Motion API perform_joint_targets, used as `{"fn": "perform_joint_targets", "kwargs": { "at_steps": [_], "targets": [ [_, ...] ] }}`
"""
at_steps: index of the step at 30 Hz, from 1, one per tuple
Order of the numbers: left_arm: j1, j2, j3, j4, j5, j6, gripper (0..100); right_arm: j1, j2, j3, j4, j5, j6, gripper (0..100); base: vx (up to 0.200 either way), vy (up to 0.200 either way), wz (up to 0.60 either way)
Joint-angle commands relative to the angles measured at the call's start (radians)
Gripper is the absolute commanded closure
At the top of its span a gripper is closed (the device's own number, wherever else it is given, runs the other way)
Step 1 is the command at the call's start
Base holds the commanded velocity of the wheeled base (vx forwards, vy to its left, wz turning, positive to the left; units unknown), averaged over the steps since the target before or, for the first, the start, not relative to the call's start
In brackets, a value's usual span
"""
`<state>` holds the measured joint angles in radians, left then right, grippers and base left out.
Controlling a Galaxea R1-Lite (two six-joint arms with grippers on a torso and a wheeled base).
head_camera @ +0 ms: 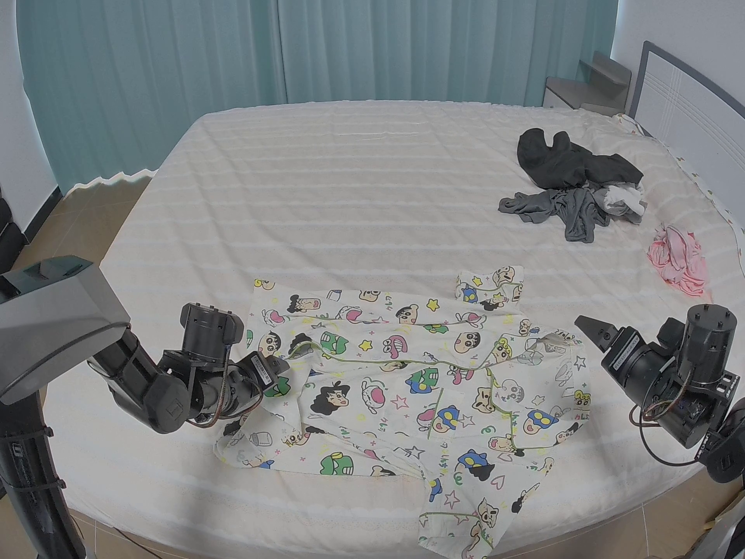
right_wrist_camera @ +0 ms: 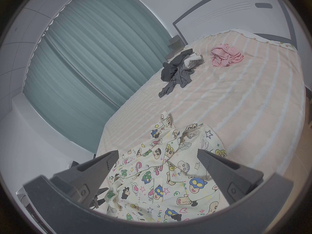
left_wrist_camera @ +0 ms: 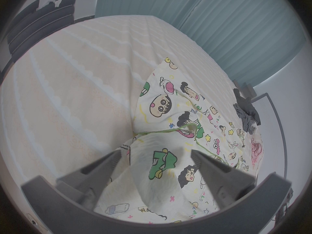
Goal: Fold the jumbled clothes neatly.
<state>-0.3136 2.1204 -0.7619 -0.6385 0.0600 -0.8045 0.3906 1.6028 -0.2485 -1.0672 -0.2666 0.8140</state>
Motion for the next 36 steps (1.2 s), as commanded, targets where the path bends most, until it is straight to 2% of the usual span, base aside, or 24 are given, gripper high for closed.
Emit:
{"fn": "perform_joint_targets", "kwargs": {
  "at_steps": [1, 9, 14, 20, 23, 26, 27, 30, 36],
  "targets": [
    [0.002, 0.024, -0.007, -0.001, 0.0, -0.013, 100, 0.001, 0.002, 0.002, 0.0, 0.0, 0.001, 0, 0.0, 0.0, 0.0],
    [0.041, 0.012, -0.01, -0.007, 0.015, -0.035, 100, 0.002, -0.001, 0.005, 0.0, 0.0, -0.003, 0, 0.0, 0.0, 0.0],
    [0.097, -0.054, -0.02, -0.004, 0.011, -0.024, 100, 0.01, -0.003, 0.005, 0.0, -0.002, -0.003, 0, 0.0, 0.0, 0.0],
    [0.146, -0.054, -0.07, -0.003, 0.0, 0.097, 100, 0.017, -0.001, 0.006, 0.0, -0.005, -0.001, 0, 0.0, 0.0, 0.0],
    [0.16, -0.05, -0.089, 0.0, -0.011, 0.128, 100, 0.017, -0.001, 0.006, 0.0, -0.005, -0.001, 0, 0.0, 0.0, 0.0],
    [0.183, -0.039, -0.114, 0.002, -0.083, 0.199, 100, 0.017, 0.002, 0.006, 0.0, -0.005, -0.001, 0, 0.0, 0.0, 0.0],
    [0.185, -0.039, -0.116, 0.002, -0.086, 0.2, 100, 0.017, 0.002, 0.006, 0.0, -0.005, -0.001, 0, 0.0, 0.0, 0.0],
    [0.219, -0.017, -0.154, 0.003, -0.174, 0.258, 100, 0.017, 0.003, 0.008, 0.0, -0.005, -0.001, 0, 0.0, 0.0, 0.0],
    [0.258, 0.046, -0.254, 0.031, -0.204, 0.346, 100, 0.017, 0.005, 0.008, 0.001, -0.003, -0.001, 0, 0.0, 0.0, 0.0]
  ]
}}
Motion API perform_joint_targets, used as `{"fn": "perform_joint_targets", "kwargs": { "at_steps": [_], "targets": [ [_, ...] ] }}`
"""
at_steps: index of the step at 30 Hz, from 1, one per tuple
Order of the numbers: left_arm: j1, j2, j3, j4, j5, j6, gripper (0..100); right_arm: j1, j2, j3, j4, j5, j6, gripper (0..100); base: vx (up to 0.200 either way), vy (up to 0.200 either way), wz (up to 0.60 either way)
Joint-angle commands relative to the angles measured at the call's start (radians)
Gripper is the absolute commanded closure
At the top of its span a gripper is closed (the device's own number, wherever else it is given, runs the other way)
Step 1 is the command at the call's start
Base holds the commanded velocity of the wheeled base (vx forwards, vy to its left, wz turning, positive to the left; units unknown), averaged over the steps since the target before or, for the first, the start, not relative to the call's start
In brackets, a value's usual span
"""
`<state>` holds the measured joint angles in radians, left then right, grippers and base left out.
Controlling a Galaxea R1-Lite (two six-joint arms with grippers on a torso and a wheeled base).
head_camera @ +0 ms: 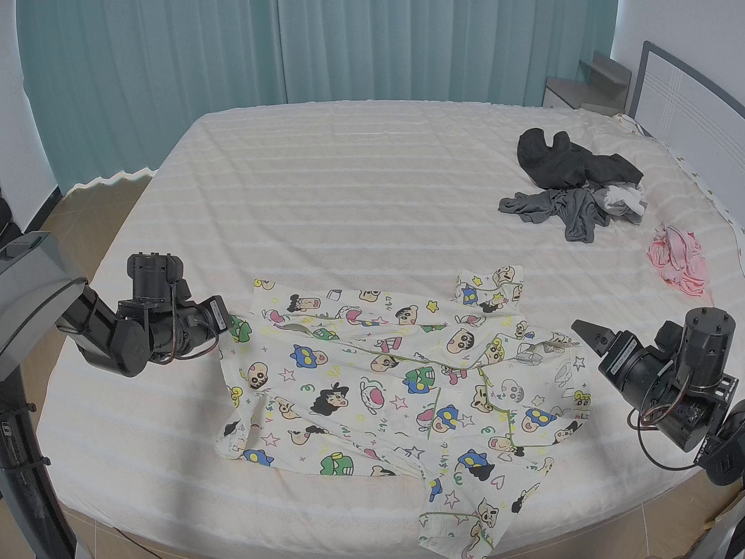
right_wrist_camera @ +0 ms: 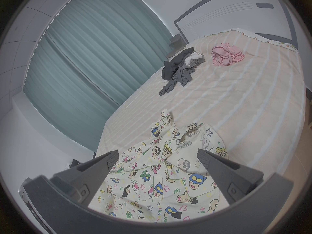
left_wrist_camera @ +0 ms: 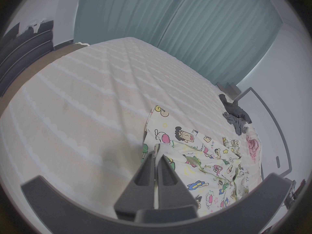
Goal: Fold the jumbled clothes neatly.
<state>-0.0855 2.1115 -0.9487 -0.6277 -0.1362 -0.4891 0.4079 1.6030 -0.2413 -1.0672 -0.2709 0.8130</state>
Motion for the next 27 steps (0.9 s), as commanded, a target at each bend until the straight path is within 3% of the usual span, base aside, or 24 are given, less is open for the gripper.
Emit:
{"fn": "perform_joint_targets", "kwargs": {
  "at_steps": [1, 14, 22, 23, 27],
  "targets": [
    [0.032, 0.059, -0.078, 0.029, -0.008, 0.037, 100, 0.0, 0.005, 0.0, 0.001, 0.001, 0.0, 0, 0.0, 0.0, 0.0],
    [0.03, 0.116, -0.271, 0.151, -0.053, 0.053, 100, 0.0, 0.006, 0.011, 0.0, 0.005, -0.002, 0, 0.0, 0.0, 0.0],
    [0.033, 0.134, -0.301, 0.177, -0.051, 0.063, 100, 0.0, 0.006, 0.011, 0.0, 0.007, -0.002, 0, 0.0, 0.0, 0.0],
    [0.033, 0.139, -0.3, 0.186, -0.053, 0.067, 0, -0.001, 0.006, 0.011, 0.0, 0.007, -0.002, 0, 0.0, 0.0, 0.0],
    [0.044, 0.147, -0.294, 0.192, -0.048, 0.07, 0, -0.001, 0.006, 0.013, 0.0, 0.007, -0.002, 0, 0.0, 0.0, 0.0]
  ]
}}
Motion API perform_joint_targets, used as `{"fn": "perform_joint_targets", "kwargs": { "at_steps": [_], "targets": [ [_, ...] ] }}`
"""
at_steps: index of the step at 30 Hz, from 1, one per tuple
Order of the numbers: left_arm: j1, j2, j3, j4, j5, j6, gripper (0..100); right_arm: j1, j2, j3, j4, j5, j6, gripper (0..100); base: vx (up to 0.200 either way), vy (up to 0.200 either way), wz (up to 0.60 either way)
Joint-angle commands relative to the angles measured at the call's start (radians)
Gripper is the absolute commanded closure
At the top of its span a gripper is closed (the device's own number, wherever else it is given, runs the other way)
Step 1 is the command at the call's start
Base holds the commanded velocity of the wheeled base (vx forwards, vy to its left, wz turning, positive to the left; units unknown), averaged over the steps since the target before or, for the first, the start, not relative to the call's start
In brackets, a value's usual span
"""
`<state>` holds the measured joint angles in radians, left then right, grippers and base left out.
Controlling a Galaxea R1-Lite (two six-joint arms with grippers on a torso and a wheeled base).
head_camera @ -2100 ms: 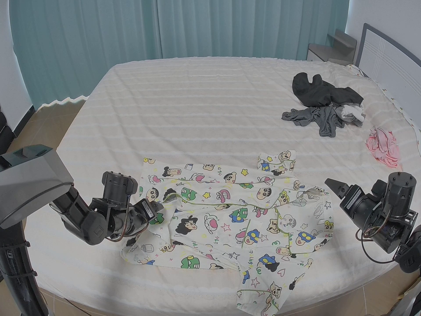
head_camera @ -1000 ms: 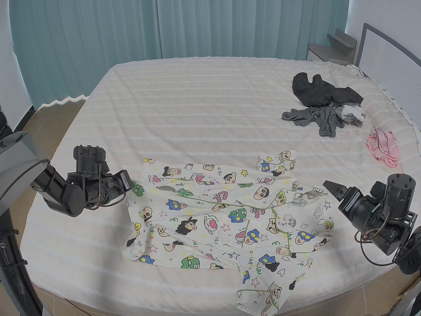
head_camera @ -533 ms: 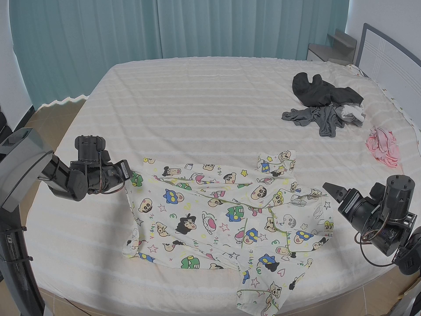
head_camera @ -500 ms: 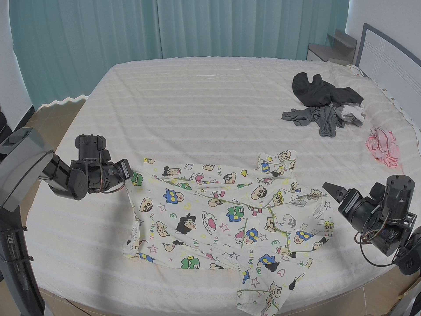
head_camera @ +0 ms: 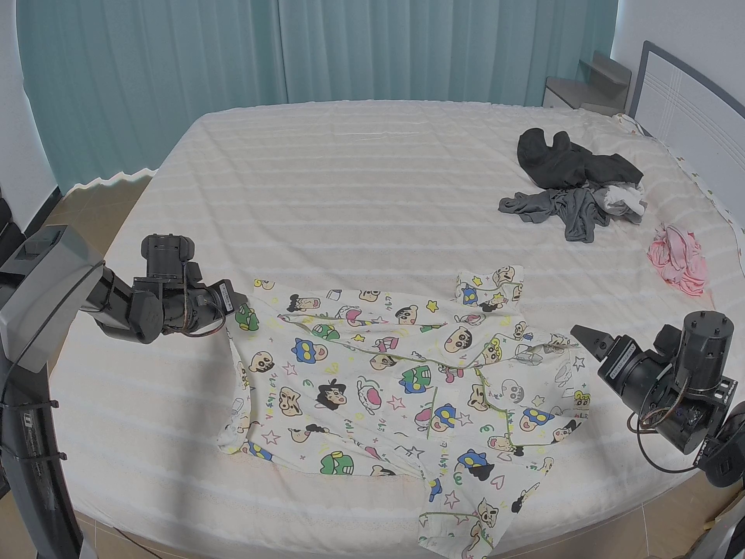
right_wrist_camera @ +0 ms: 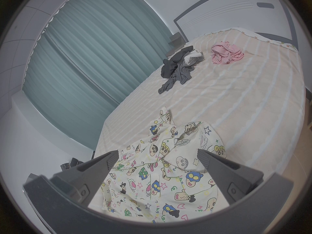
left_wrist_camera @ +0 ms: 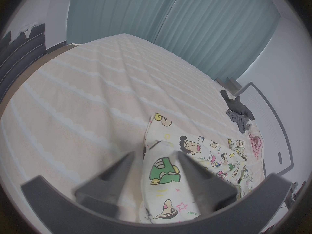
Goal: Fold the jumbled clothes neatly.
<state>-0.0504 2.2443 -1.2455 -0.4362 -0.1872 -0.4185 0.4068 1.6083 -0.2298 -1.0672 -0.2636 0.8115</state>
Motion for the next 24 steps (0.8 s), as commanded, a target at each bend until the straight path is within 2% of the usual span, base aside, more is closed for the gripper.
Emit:
{"fn": "perform_joint_targets", "kwargs": {
  "at_steps": [1, 4, 8, 10, 13, 19, 24],
  "targets": [
    [0.012, 0.012, 0.006, 0.001, 0.005, 0.001, 0, 0.001, 0.001, 0.001, 0.0, 0.001, 0.0, 0, 0.0, 0.0, 0.0],
    [0.03, 0.001, 0.037, 0.002, 0.005, 0.001, 0, 0.0, -0.001, 0.001, 0.0, 0.001, 0.0, 0, 0.0, 0.0, 0.0],
    [0.034, -0.087, 0.161, -0.001, -0.005, 0.001, 0, 0.0, -0.002, 0.001, 0.0, 0.001, 0.0, 0, 0.0, 0.0, 0.0],
    [0.021, -0.161, 0.307, -0.007, -0.026, 0.029, 0, 0.001, -0.002, 0.001, 0.0, 0.0, -0.002, 0, 0.0, 0.0, 0.0],
    [-0.002, -0.233, 0.452, -0.015, -0.061, 0.112, 0, 0.003, -0.002, 0.001, 0.0, 0.0, -0.002, 0, 0.0, 0.0, 0.0],
    [-0.095, -0.331, 0.63, -0.016, -0.064, 0.156, 0, 0.003, -0.01, 0.001, 0.0, 0.0, -0.003, 0, 0.0, 0.0, 0.0],
    [-0.17, -0.341, 0.675, -0.039, -0.043, 0.204, 0, 0.012, -0.011, 0.001, 0.0, -0.005, -0.003, 0, 0.0, 0.0, 0.0]
  ]
}}
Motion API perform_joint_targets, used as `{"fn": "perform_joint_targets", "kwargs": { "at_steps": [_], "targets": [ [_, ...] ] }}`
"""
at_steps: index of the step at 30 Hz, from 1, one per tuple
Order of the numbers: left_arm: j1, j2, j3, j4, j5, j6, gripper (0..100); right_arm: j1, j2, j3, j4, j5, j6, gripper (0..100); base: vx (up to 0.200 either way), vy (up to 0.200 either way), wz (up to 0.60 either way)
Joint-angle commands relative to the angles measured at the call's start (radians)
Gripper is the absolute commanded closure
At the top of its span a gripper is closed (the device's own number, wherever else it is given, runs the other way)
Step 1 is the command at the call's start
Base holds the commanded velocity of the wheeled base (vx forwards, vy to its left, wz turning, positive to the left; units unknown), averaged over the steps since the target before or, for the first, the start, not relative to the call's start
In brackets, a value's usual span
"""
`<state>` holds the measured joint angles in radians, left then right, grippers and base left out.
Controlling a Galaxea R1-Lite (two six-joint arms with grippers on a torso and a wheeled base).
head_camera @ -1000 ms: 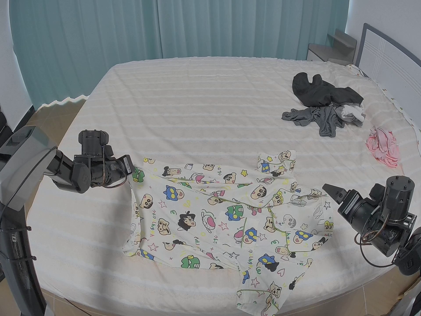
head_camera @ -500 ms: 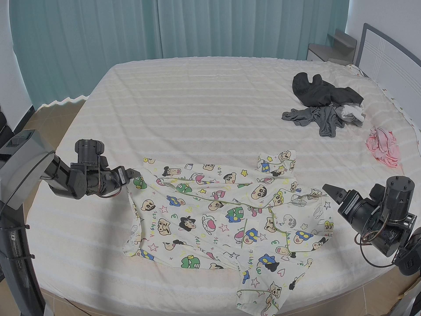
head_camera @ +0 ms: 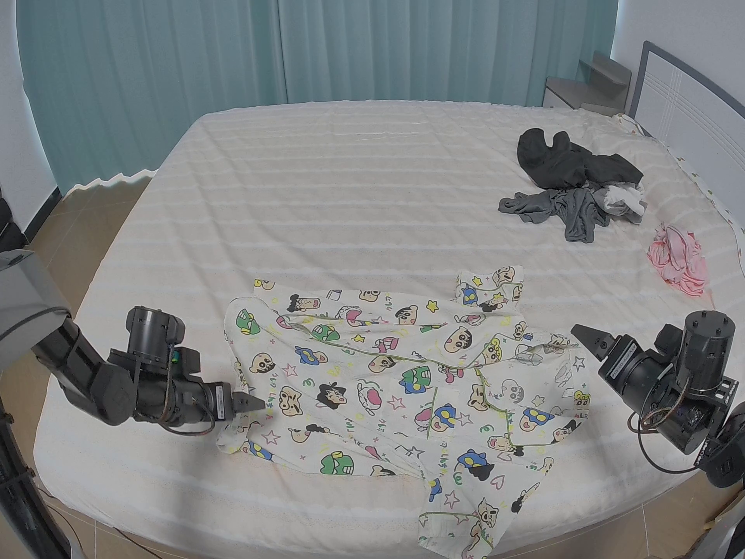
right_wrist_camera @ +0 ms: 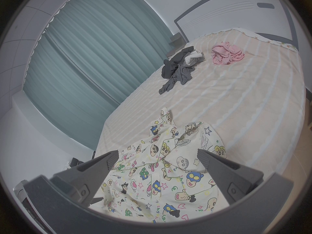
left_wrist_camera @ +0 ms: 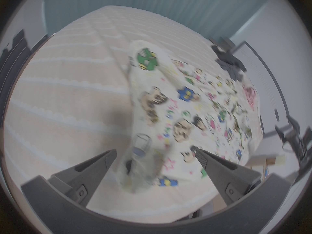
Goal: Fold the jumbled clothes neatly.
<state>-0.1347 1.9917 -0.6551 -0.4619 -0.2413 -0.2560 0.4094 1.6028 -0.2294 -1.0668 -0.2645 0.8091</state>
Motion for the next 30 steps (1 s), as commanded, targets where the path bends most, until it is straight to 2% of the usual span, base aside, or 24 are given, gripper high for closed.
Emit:
{"fn": "perform_joint_targets", "kwargs": {
  "at_steps": [1, 3, 6, 8, 9, 11, 19, 26, 30],
  "targets": [
    [-0.089, -0.086, 0.084, -0.014, 0.013, 0.041, 0, 0.009, -0.006, 0.001, -0.001, -0.004, -0.001, 0, 0.0, 0.0, 0.0],
    [-0.114, -0.071, 0.08, -0.014, 0.114, 0.044, 0, 0.011, -0.007, 0.001, -0.001, -0.006, -0.002, 0, 0.0, 0.0, 0.0],
    [-0.128, -0.024, 0.065, -0.012, 0.208, 0.076, 0, 0.011, -0.01, -0.001, -0.001, -0.007, -0.004, 0, 0.0, 0.0, 0.0],
    [-0.128, -0.01, 0.063, -0.009, 0.229, 0.096, 0, 0.011, -0.01, -0.001, -0.001, -0.007, -0.004, 0, 0.0, 0.0, 0.0],
    [-0.128, 0.024, 0.061, -0.012, 0.295, 0.132, 0, 0.017, -0.012, 0.001, -0.001, -0.007, -0.002, 0, 0.0, 0.0, 0.0],
    [-0.129, 0.041, 0.068, -0.014, 0.353, 0.146, 0, 0.02, -0.012, 0.001, -0.001, -0.007, -0.002, 0, 0.0, 0.0, 0.0],
    [-0.114, -0.002, 0.157, -0.007, 0.39, 0.225, 0, 0.02, -0.014, 0.001, -0.001, -0.007, -0.002, 0, 0.0, 0.0, 0.0],
    [0.026, -0.113, 0.2, -0.012, 0.488, 0.412, 0, 0.022, -0.02, 0.001, -0.001, -0.007, -0.004, 0, 0.0, 0.0, 0.0],
    [0.087, -0.14, 0.193, -0.012, 0.496, 0.458, 0, 0.023, -0.03, 0.002, 0.001, -0.006, -0.004, 0, 0.0, 0.0, 0.0]
  ]
}}
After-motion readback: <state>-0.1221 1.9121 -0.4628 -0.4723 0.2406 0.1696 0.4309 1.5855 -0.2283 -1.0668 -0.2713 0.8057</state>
